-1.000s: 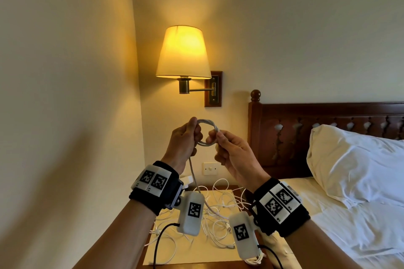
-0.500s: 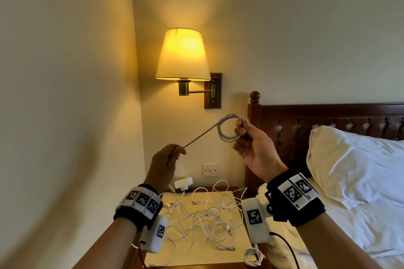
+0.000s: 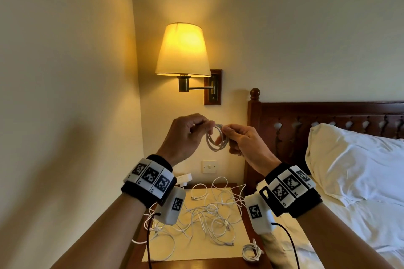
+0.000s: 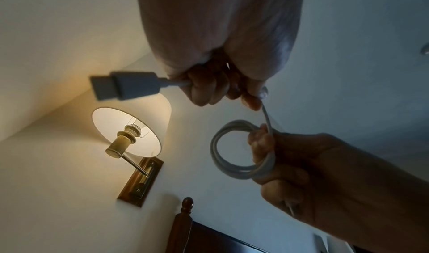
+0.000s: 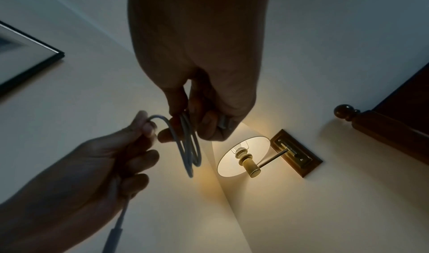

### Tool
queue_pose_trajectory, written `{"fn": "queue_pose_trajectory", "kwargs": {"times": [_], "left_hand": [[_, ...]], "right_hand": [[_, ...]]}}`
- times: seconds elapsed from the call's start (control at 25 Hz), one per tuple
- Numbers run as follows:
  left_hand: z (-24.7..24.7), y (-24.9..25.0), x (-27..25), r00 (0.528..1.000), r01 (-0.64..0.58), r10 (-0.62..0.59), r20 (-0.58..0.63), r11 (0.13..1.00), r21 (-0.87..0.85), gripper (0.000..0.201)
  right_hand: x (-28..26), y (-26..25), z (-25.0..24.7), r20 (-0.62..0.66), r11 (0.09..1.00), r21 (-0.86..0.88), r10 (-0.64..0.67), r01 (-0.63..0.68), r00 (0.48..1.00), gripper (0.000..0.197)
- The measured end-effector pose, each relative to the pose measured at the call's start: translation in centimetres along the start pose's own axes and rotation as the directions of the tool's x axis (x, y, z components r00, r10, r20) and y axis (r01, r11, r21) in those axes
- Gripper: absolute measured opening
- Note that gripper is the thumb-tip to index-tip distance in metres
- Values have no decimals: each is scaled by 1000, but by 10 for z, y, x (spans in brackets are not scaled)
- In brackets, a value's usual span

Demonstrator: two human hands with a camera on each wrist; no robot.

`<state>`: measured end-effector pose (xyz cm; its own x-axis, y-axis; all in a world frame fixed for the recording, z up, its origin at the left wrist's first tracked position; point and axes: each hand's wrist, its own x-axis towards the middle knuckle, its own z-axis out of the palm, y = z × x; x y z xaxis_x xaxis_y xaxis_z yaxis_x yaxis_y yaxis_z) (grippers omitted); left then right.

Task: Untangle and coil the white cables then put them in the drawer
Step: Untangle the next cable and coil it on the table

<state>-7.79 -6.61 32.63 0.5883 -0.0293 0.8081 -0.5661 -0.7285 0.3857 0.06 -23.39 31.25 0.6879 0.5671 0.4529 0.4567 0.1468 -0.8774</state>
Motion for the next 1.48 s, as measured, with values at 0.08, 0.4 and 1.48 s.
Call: {"fn": "queue_pose_trajectory", "kwargs": {"times": [0.08, 0.4, 1.48], "left_hand": [[3, -4, 3, 999, 7, -6, -48, 1000, 24, 21], [1, -23, -1, 992, 107, -102, -73, 992, 66, 21], [6, 18, 1, 750, 648, -620, 230, 619, -445, 23]], "right_hand": [[-1, -1, 0, 37, 999, 39, 15, -16, 999, 30], [0, -5, -5, 137, 992, 86, 80, -92, 987, 31], [14, -1, 12, -18, 953, 265, 156, -146, 988, 31]]}}
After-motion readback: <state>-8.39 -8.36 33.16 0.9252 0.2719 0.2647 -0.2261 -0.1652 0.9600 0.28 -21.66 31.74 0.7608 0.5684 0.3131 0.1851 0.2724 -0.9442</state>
